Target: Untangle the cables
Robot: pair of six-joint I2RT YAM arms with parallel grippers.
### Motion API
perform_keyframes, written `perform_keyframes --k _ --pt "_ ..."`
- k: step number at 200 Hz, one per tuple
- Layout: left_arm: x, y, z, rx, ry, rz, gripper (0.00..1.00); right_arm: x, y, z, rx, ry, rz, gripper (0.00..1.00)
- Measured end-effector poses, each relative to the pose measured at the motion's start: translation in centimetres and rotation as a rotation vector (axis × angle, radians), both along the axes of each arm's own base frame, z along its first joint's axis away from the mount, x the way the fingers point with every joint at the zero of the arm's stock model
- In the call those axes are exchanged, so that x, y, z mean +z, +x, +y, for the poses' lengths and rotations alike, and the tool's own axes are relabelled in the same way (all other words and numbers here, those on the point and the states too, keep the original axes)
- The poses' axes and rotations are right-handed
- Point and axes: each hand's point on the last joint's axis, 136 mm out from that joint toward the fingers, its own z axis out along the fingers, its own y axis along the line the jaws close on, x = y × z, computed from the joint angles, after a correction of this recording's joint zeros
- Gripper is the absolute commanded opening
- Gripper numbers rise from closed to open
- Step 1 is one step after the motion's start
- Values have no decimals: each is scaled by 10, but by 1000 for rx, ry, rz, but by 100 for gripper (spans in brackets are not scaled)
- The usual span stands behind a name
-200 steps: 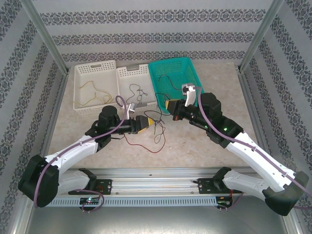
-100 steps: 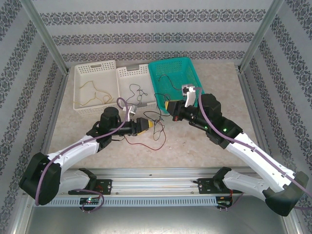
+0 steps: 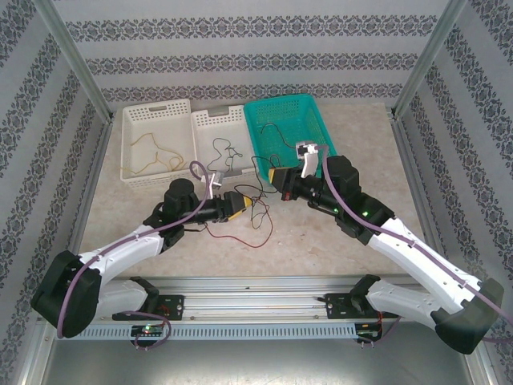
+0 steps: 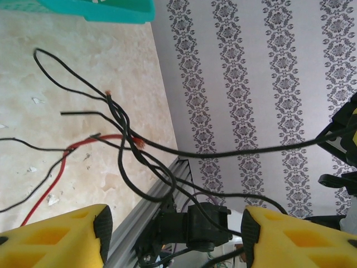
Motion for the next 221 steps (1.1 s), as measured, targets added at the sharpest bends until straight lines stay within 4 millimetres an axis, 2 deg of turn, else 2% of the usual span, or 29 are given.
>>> perform_keyframes --k 53,134,162,180,221 --pt "-1 -3 -2 -12 5 -9 48 0 0 0 -1 7 4 0" --pt "-1 -2 -2 -9 8 -12 40 -3 -6 7 26 10 6 0" --pt "-1 -2 -2 -8 8 -11 32 -7 -8 10 38 6 11 0" --pt "-1 -2 -2 -8 9 -12 21 -6 -9 11 39 9 7 0" --pt "-3 -2 -2 -7 16 -8 4 -5 -9 11 39 9 5 0"
